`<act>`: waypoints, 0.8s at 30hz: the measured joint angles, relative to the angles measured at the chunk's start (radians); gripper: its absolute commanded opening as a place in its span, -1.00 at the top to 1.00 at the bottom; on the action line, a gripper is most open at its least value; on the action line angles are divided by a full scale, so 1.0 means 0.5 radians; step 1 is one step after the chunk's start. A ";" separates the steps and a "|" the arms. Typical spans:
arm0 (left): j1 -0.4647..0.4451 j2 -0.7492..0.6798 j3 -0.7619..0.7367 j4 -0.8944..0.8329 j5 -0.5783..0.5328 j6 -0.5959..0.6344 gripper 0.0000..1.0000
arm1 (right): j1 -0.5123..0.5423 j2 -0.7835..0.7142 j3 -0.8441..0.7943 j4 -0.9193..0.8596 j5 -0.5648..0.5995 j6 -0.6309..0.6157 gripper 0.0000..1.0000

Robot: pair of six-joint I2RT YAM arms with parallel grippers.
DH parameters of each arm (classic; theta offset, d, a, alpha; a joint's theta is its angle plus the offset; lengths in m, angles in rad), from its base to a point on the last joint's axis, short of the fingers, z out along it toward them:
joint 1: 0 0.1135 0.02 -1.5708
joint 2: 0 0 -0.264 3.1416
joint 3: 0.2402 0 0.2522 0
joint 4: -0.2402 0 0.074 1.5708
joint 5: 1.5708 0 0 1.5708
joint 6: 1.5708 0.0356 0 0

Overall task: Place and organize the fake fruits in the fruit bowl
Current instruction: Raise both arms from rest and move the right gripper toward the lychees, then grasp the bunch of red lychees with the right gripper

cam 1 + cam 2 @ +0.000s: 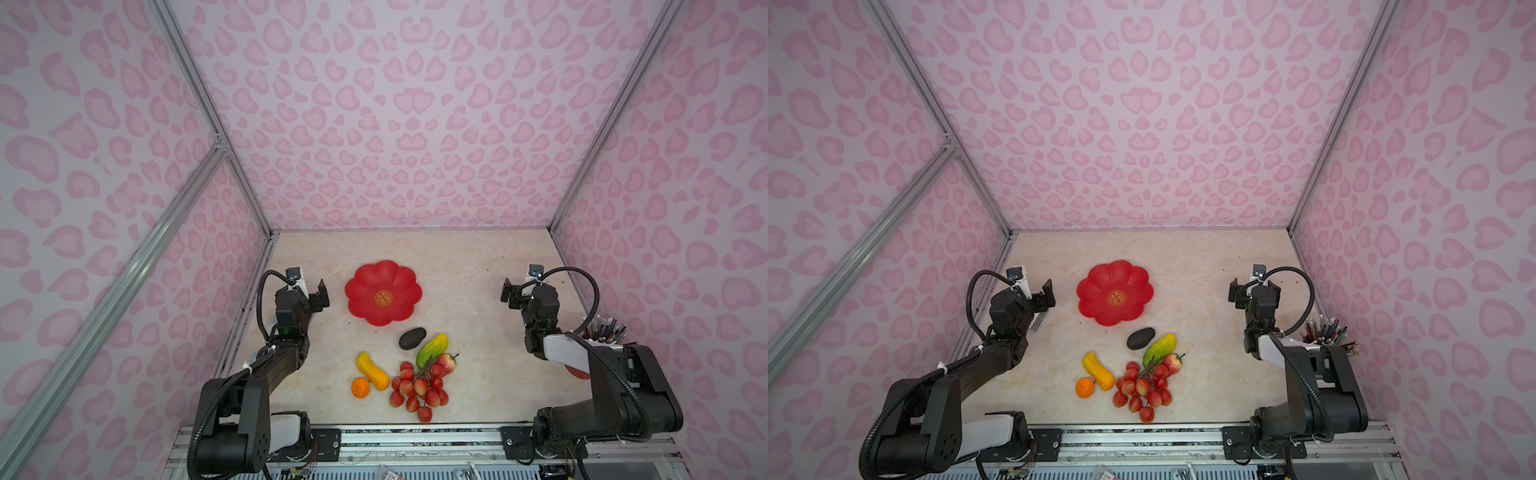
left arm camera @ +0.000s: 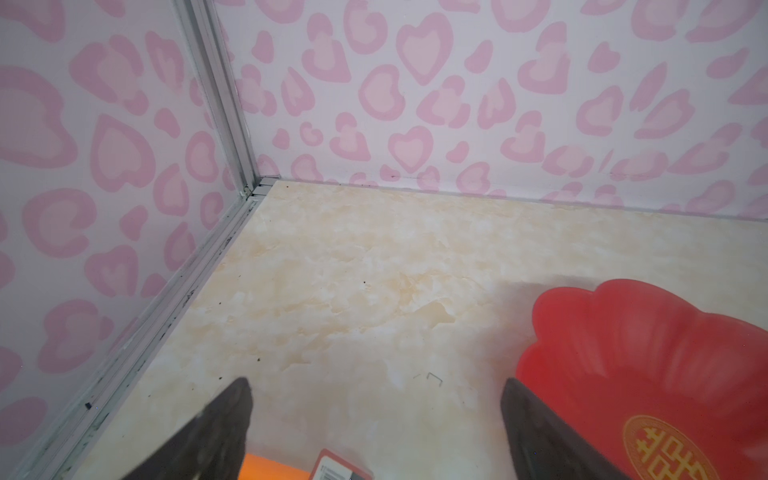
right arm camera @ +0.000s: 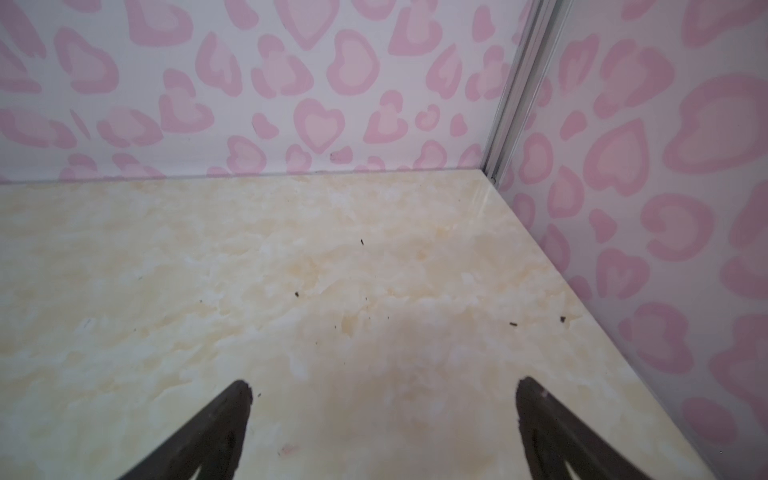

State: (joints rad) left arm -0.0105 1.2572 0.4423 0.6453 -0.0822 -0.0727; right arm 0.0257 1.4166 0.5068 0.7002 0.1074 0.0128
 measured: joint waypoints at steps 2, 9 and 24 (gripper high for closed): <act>-0.016 -0.076 0.025 -0.057 0.000 -0.076 -0.88 | 0.002 -0.085 0.137 -0.195 0.037 0.122 -0.97; -0.014 -0.372 0.348 -0.533 0.015 -0.455 -0.95 | -0.076 -0.156 0.406 -0.837 -0.266 0.551 -0.74; 0.049 -1.061 0.557 -1.259 -0.080 -0.523 -0.93 | 1.057 -0.752 0.172 -1.560 -0.529 0.885 -0.53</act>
State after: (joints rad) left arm 0.0139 0.7269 0.7208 0.0158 -0.1223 -0.3340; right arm 0.5545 1.0405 0.5926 -0.0799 -0.1574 0.4553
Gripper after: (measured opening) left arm 0.965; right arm 0.775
